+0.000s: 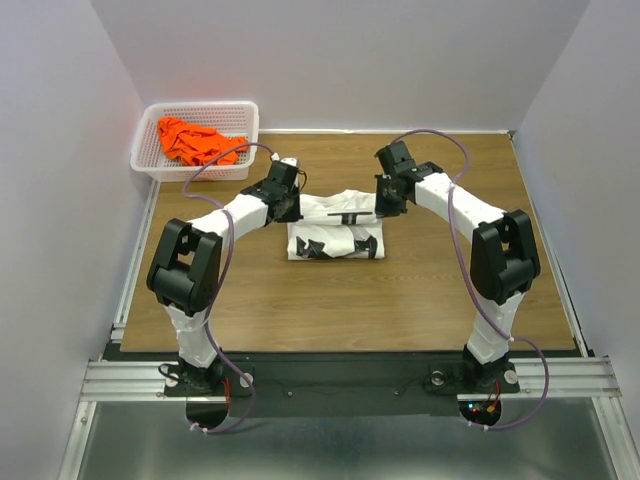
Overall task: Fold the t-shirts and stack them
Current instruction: Fold the tshirt
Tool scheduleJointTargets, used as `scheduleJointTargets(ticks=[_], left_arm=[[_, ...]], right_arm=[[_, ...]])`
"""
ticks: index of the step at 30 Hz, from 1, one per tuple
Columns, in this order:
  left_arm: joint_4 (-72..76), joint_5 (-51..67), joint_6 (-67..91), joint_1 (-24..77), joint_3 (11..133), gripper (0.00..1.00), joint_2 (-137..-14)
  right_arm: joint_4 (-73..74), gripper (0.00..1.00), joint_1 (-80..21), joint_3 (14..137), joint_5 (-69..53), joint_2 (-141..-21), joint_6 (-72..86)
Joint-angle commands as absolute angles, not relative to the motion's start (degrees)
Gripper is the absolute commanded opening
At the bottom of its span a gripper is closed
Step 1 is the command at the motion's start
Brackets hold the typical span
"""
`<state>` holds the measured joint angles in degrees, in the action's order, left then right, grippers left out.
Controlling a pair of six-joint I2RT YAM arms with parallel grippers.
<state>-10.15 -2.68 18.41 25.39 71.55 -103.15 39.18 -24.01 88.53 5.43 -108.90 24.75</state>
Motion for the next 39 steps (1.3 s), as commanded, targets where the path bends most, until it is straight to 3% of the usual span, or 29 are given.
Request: scheduleJointTargets(ticks=[1,2,5,6,7,11,12,14,19,23,32,39], left_arm=[[-7.6,-4.8,15.8,25.0,74.5,0.09,-104.1],[-7.8,-5.6,15.8,25.0,74.7,0.11,-104.3],[-8.3,-7.0,16.5,25.0,74.8,0.18,-103.5],[-8.7,-8.0,16.8,25.0,74.8,0.26,-102.5],[-9.0,-8.6,17.4,25.0,74.7,0.29,-101.9],[-10.2,-11.7,18.6,25.0,73.8,0.61,-97.4],[-10.1,-12.2,18.8,25.0,72.9,0.81,-95.2],[-10.1,-12.2,19.1,25.1,72.0,0.85,-93.3],[-10.3,-9.8,19.3,27.2,68.6,0.81,-87.8],[-9.9,-7.5,20.3,30.0,65.6,0.56,-87.2],[-7.6,-3.9,25.6,31.8,59.9,0.3,-94.9],[-5.5,-4.0,29.4,31.7,52.0,0.29,-96.3]], right_arm=[[36.0,0.04,-23.2,87.4,9.8,-108.8,26.5],[35.7,0.15,-23.2,87.0,9.8,-108.9,26.5],[35.3,0.31,-23.2,87.4,9.5,-107.7,26.5],[35.3,0.36,-23.2,87.6,9.5,-107.1,26.2],[35.3,0.37,-23.3,87.9,8.9,-106.3,26.1],[35.0,0.42,-23.7,89.3,5.2,-102.1,23.8],[34.6,0.42,-24.0,89.5,4.0,-100.7,22.9],[34.0,0.42,-25.0,89.4,0.3,-99.8,22.3],[29.8,0.4,-27.1,85.6,-9.2,-99.3,22.9],[27.5,0.37,-27.2,84.6,-12.1,-102.3,23.5],[26.3,0.32,-26.4,93.9,-8.9,-114.4,20.6],[25.6,0.31,-20.5,100.0,-7.9,-123.3,20.6]])
